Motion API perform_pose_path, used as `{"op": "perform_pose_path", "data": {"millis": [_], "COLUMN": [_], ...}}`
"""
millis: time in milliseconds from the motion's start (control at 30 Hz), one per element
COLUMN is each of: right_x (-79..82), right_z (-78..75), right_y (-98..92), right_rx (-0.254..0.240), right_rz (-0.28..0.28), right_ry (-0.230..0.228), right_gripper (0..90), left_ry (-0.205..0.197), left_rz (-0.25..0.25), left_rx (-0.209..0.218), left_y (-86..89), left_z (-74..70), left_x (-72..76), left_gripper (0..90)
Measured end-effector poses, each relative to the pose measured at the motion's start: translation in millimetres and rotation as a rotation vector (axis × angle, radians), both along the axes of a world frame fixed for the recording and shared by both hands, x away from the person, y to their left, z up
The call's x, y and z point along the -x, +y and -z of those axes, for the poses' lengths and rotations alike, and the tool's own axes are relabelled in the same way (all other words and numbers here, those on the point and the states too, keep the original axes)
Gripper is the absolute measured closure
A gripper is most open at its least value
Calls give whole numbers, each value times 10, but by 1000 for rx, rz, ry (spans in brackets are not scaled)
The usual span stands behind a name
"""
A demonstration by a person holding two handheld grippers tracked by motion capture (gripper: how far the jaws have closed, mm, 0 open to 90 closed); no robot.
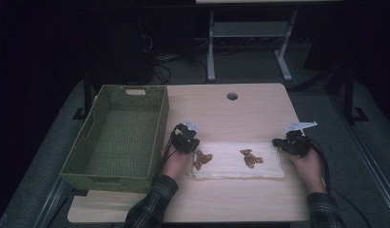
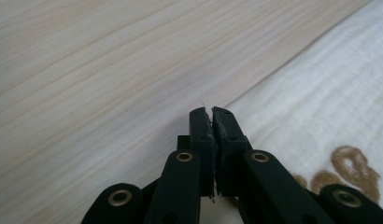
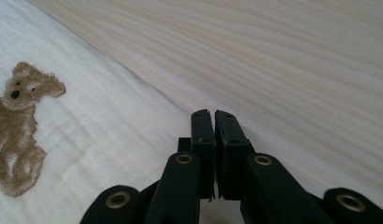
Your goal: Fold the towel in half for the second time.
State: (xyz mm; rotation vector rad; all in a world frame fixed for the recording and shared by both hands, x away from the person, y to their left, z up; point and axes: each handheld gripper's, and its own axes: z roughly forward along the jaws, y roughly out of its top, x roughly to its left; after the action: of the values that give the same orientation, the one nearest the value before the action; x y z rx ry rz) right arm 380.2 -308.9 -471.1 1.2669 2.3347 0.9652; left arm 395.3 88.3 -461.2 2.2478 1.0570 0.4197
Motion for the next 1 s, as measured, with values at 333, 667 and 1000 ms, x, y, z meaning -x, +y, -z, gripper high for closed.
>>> {"op": "perform_pose_path", "data": {"millis": [333,667,1000], "right_x": [-67,137,464], "right_z": [-221,-291,-344], "right_y": [-12,-92,-91], "right_rx": [-15,-57,-27], "right_rz": [22,6,-47], "right_ry": [-72,-111,-111], "right_gripper": [875,875,875], "left_ry": [-141,-144,-126], "left_rz": [-62,1,48], "left_rx": [79,33,31], "left_y": [47,43,85], "left_z": [-280,-331,-389], "left_x": [13,214,463], "left_gripper": [880,879,879]}}
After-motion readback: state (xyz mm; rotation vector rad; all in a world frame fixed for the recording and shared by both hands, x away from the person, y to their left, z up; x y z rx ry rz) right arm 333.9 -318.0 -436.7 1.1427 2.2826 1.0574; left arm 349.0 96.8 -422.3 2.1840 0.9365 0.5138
